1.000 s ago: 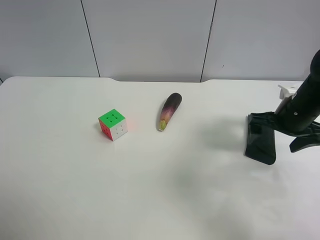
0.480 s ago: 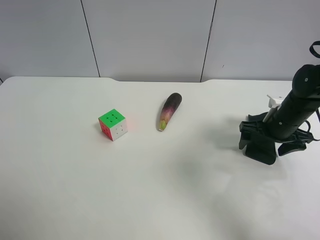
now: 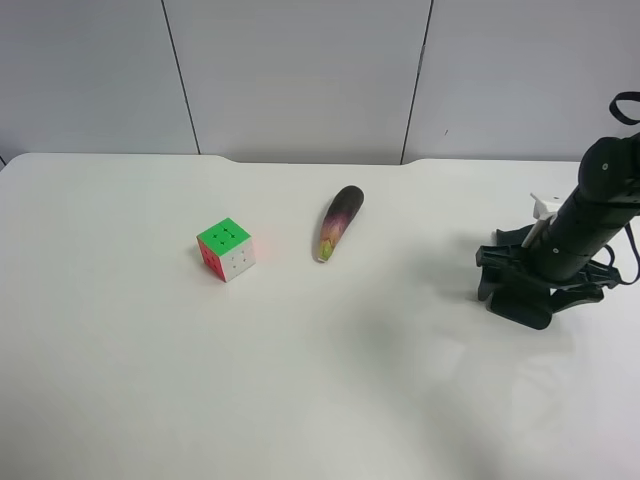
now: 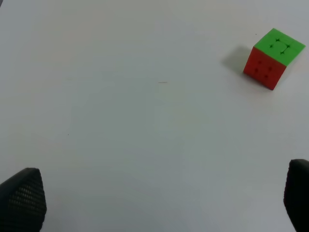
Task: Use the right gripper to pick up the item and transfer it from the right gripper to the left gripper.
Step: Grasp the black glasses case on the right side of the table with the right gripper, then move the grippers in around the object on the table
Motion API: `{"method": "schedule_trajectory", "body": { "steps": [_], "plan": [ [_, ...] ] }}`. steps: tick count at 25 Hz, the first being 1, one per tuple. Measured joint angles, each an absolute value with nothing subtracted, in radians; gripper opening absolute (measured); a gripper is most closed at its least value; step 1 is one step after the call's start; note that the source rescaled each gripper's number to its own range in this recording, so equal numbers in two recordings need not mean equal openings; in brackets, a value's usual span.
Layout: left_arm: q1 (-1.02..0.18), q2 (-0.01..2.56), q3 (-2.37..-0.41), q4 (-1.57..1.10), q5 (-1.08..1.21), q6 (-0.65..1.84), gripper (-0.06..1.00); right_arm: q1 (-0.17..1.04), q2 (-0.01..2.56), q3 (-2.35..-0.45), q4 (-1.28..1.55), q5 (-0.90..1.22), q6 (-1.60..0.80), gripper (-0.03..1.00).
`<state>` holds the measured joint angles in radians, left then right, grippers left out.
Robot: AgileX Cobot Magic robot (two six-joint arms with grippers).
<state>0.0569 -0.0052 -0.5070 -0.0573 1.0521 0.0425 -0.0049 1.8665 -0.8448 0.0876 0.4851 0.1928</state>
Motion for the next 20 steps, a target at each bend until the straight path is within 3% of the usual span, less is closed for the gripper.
{"method": "schedule_trajectory", "body": {
  "steps": [4, 6, 20],
  "plan": [
    [0.057, -0.005, -0.507, -0.057, 1.052, 0.043, 1.00, -0.005, 1.868, -0.845, 0.088, 0.484, 0.185, 0.25],
    [0.057, -0.005, -0.507, -0.057, 1.052, 0.043, 1.00, -0.005, 1.868, -0.847, 0.087, 0.486, 0.176, 0.08],
    [0.057, -0.005, -0.507, -0.057, 1.052, 0.043, 1.00, -0.007, 1.768, -0.850, 0.088, 0.632, 0.073, 0.05]
  ]
}}
